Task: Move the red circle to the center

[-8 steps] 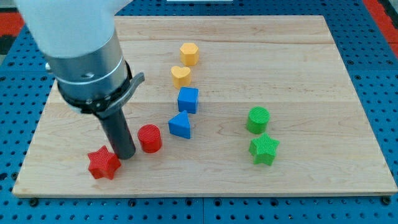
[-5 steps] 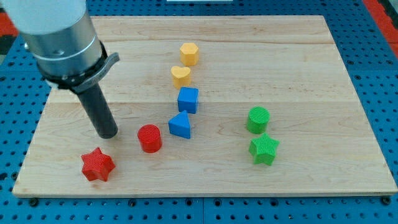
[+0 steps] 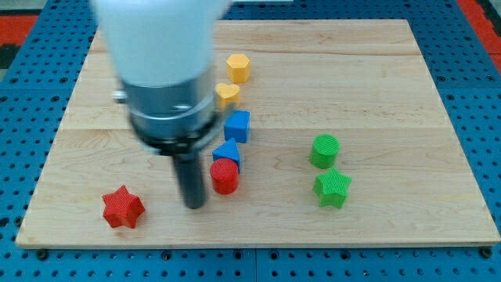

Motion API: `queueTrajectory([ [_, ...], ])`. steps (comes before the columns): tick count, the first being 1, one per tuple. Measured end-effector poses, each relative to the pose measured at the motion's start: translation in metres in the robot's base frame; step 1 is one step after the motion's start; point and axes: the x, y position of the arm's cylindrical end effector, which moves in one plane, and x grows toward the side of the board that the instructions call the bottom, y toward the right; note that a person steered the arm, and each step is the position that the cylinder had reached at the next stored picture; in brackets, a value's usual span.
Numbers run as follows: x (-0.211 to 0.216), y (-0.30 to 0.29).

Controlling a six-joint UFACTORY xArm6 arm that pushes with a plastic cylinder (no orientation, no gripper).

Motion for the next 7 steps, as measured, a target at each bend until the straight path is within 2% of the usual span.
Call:
queueTrajectory([
  [1, -0.027, -0.002],
  [3, -0.026, 0.073],
  [5, -0.014, 0.076],
  [7, -0.055, 0.110],
])
